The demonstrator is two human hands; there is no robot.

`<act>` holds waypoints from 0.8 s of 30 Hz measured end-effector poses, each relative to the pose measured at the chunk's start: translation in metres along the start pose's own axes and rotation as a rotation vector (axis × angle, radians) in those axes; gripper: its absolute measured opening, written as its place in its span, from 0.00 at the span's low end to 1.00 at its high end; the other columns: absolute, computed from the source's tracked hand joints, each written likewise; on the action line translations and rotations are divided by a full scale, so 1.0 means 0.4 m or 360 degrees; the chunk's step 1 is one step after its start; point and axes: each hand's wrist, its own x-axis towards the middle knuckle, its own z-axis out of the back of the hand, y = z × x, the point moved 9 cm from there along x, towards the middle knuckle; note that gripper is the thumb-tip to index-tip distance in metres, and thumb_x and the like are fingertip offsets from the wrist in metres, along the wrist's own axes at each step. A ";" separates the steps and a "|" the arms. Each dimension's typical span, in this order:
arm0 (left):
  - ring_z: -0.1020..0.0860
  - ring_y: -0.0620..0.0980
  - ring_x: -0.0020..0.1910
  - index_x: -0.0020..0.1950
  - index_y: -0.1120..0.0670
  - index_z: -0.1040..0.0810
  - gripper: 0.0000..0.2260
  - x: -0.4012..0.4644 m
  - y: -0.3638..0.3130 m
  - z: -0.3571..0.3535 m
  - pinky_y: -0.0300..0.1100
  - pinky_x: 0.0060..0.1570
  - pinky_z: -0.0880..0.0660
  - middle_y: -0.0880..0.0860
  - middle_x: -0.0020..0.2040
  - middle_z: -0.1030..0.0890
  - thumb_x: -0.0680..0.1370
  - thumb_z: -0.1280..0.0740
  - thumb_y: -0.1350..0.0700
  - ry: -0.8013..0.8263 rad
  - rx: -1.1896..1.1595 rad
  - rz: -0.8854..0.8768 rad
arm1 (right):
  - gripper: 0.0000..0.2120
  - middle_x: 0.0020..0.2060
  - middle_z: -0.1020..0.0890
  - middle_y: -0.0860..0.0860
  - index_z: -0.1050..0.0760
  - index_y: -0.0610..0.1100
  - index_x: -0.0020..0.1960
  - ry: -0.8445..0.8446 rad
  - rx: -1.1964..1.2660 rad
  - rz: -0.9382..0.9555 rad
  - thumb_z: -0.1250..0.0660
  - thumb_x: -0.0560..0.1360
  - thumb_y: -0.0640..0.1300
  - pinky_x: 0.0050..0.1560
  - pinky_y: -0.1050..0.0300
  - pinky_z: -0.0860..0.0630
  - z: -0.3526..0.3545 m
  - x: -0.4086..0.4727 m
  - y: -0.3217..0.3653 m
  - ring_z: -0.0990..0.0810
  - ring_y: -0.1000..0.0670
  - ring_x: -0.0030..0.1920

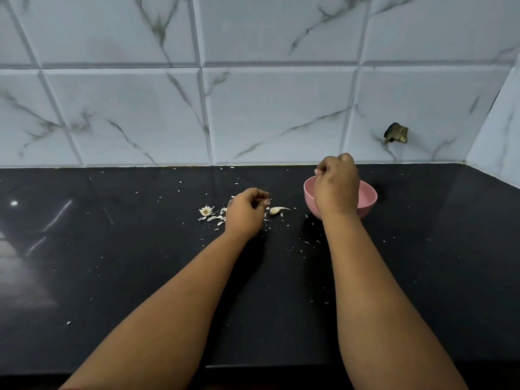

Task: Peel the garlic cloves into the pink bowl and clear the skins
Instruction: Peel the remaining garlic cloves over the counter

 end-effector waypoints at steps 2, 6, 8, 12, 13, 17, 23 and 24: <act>0.19 0.41 0.45 0.49 0.48 0.18 0.06 -0.002 0.001 -0.001 0.47 0.56 0.23 0.41 0.39 0.17 0.76 0.31 0.59 0.0007 0.0000 0.0010 | 0.07 0.47 0.28 0.46 0.23 0.35 0.45 0.0004 -0.0009 -0.0051 0.40 0.76 0.31 0.42 0.54 0.29 -0.003 0.002 -0.015 0.29 0.48 0.39; 0.19 0.41 0.40 0.44 0.49 0.18 0.03 0.001 0.004 0.030 0.44 0.50 0.21 0.44 0.36 0.17 0.73 0.27 0.57 -0.0099 -0.0034 0.0053 | 0.11 0.48 0.22 0.42 0.21 0.36 0.53 -0.0073 0.0039 0.0118 0.40 0.76 0.32 0.44 0.56 0.29 -0.007 -0.002 0.016 0.23 0.44 0.45; 0.19 0.38 0.37 0.43 0.51 0.18 0.04 0.003 0.013 0.046 0.41 0.46 0.22 0.44 0.33 0.18 0.72 0.25 0.58 -0.0134 -0.0073 0.0106 | 0.08 0.44 0.20 0.41 0.19 0.37 0.50 -0.0085 0.0110 0.0316 0.37 0.75 0.33 0.41 0.58 0.31 -0.021 -0.015 0.055 0.22 0.42 0.43; 0.18 0.42 0.37 0.38 0.49 0.20 0.07 0.012 0.037 0.065 0.42 0.46 0.21 0.46 0.32 0.17 0.68 0.23 0.57 -0.0194 -0.0091 0.0161 | 0.07 0.42 0.19 0.43 0.19 0.39 0.48 0.0228 0.0253 0.0609 0.34 0.73 0.33 0.43 0.55 0.25 -0.128 -0.067 0.112 0.21 0.44 0.42; 0.18 0.43 0.37 0.37 0.48 0.20 0.07 0.014 0.040 0.071 0.43 0.47 0.21 0.46 0.32 0.18 0.69 0.23 0.56 -0.0225 -0.0060 0.0155 | 0.09 0.45 0.19 0.43 0.19 0.39 0.50 0.0389 0.0233 0.0630 0.35 0.73 0.33 0.45 0.54 0.25 -0.170 -0.084 0.113 0.21 0.44 0.45; 0.19 0.46 0.47 0.48 0.50 0.17 0.07 0.022 0.056 0.074 0.45 0.55 0.23 0.45 0.41 0.16 0.77 0.34 0.58 -0.0214 0.0044 0.0175 | 0.18 0.57 0.22 0.43 0.21 0.42 0.61 0.1045 -0.0226 0.0523 0.40 0.75 0.30 0.58 0.51 0.26 -0.340 -0.134 0.038 0.25 0.41 0.58; 0.21 0.47 0.57 0.64 0.55 0.22 0.15 0.028 0.061 0.043 0.39 0.60 0.28 0.50 0.56 0.18 0.77 0.35 0.62 -0.0058 0.0180 0.0139 | 0.08 0.49 0.19 0.45 0.18 0.44 0.51 0.0990 -0.0199 0.0291 0.32 0.75 0.36 0.50 0.57 0.26 -0.337 -0.105 -0.010 0.22 0.45 0.50; 0.21 0.47 0.56 0.64 0.55 0.22 0.15 0.031 0.059 0.039 0.39 0.60 0.28 0.50 0.56 0.18 0.77 0.33 0.61 -0.0050 0.0159 0.0132 | 0.06 0.47 0.20 0.46 0.18 0.43 0.49 0.0936 -0.0138 0.0281 0.31 0.74 0.36 0.48 0.58 0.27 -0.327 -0.100 -0.008 0.22 0.46 0.48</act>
